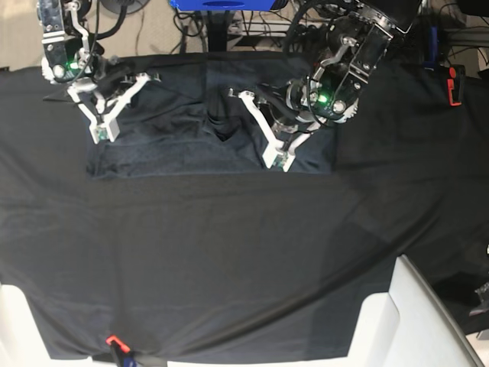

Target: Fold the T-shirt properly

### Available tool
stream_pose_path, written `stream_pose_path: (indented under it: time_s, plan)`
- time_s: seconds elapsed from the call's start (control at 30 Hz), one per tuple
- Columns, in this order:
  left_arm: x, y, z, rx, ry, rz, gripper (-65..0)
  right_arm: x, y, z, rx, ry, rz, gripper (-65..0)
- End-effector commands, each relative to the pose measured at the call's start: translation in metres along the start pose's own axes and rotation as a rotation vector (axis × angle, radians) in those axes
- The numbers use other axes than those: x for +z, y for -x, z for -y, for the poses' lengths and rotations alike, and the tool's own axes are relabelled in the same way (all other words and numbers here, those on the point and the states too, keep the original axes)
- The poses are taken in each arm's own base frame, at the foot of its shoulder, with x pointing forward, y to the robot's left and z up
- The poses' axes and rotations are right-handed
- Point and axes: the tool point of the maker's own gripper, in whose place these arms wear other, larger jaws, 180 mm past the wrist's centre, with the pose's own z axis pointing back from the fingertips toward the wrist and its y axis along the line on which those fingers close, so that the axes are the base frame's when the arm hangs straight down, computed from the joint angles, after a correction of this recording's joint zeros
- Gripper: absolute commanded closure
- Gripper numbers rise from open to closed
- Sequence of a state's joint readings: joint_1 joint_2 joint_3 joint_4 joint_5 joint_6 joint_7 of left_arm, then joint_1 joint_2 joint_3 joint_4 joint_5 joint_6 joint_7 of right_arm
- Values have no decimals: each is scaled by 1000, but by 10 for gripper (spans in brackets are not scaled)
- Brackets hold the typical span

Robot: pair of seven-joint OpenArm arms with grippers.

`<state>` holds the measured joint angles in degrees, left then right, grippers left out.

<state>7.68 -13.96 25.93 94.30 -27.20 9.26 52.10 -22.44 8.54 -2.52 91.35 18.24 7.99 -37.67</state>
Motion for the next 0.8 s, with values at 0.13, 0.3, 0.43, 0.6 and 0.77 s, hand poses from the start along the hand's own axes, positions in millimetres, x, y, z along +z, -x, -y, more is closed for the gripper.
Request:
stream_pose_path:
  time_s: [0.13,0.3,0.43,0.6,0.77]
  plan:
    - [-1,-21,-2,-6,-1,37,0,3,-9,2,3,0,30,0]
    - [-14,-29,4,18,9,28,0,2,-14,3,3,2,38,0]
    - [-23,-42,9,31,15,31,0,2,-15,4,3,3,40,0]
    - [-32,-60,23,-8,61,41,0,1,-21,4,5,3,52,0]
    - [-36,-81,32,-15,76,62,0,1,-23,5,7,4,55,0]
